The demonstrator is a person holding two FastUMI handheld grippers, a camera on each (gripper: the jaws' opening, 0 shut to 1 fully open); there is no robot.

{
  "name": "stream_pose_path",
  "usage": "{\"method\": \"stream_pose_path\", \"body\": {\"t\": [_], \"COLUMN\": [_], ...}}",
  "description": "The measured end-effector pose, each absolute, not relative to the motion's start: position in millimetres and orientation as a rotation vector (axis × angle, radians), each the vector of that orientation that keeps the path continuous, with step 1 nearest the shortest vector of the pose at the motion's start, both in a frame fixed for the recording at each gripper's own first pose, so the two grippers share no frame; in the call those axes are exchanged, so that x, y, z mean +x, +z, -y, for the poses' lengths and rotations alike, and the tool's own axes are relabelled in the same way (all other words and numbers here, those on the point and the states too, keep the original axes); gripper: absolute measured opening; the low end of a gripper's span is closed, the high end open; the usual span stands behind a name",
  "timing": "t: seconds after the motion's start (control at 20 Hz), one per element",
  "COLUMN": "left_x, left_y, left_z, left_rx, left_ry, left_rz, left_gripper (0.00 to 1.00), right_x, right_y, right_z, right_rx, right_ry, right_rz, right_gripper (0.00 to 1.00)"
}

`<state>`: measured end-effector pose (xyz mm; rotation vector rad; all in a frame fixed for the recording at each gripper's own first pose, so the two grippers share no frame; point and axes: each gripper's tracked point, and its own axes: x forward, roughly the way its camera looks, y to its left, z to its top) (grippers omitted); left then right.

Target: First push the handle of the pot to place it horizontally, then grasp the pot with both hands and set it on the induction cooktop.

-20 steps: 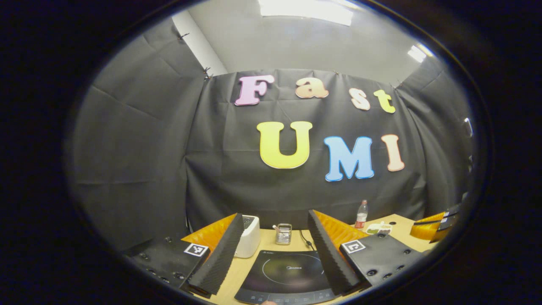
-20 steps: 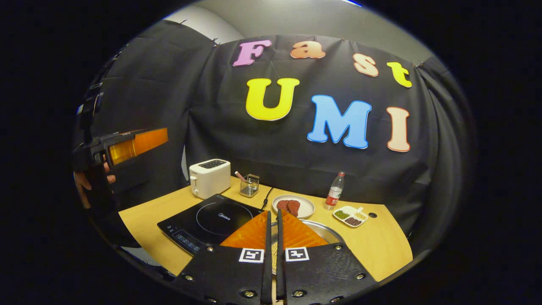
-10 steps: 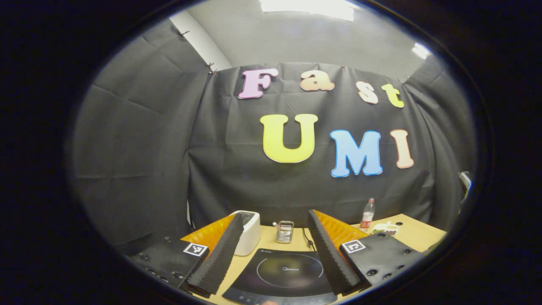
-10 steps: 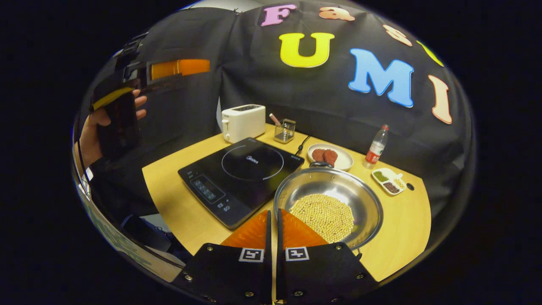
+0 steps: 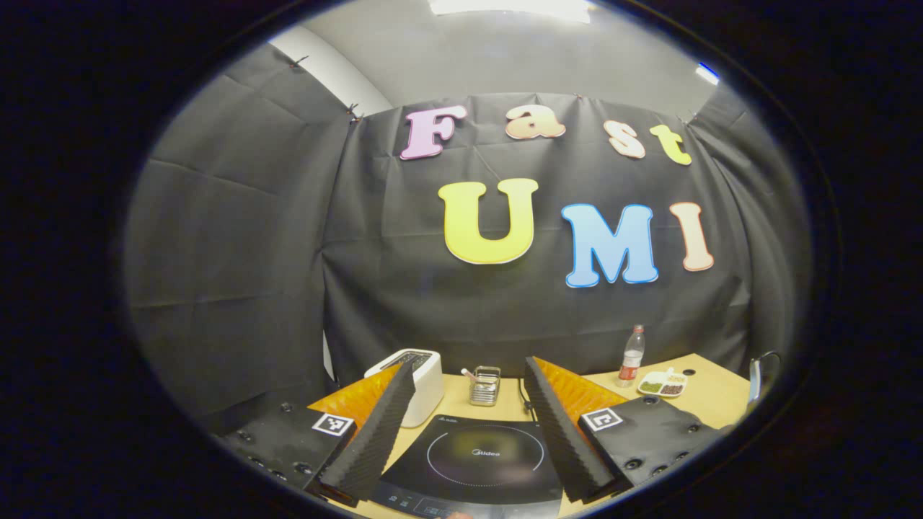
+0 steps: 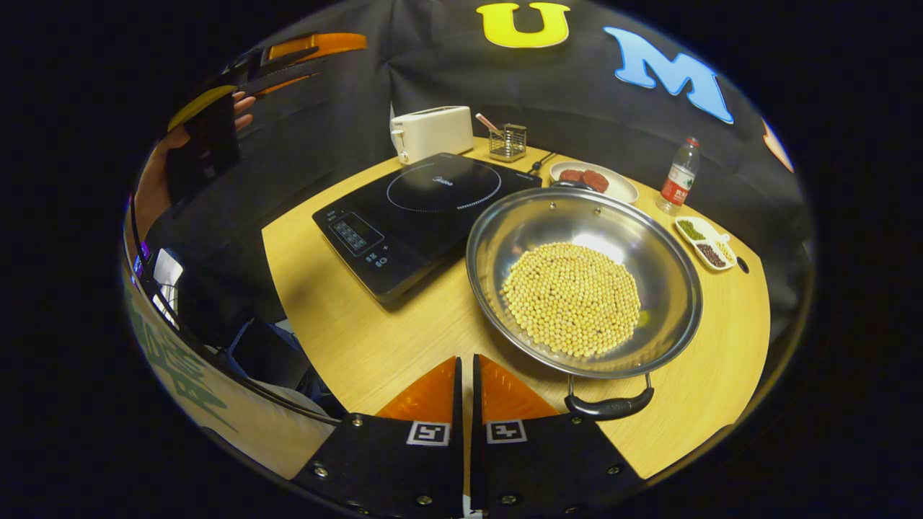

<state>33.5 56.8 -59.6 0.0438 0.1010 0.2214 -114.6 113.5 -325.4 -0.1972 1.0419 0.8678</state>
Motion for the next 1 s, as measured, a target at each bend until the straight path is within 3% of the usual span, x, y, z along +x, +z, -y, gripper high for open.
{"method": "stream_pose_path", "body": {"t": [0.65,0.7,1.0], "left_x": [39,40,47], "left_y": [-65,-66,-66], "left_z": [-16,-14,-2], "left_rx": [0.073,0.071,0.065], "left_ry": [0.225,0.225,0.226], "left_rz": [-0.125,-0.123,-0.123], "left_gripper": [0.99,0.93,0.93], "right_x": [-88,-85,-58], "right_y": [-355,-356,-361], "right_z": [-62,-56,-30], "right_rx": [-0.19,-0.198,-0.148], "right_ry": [0.73,0.716,0.591], "right_rz": [-1.115,-1.119,-1.128], "right_gripper": [0.01,0.01,0.01]}}
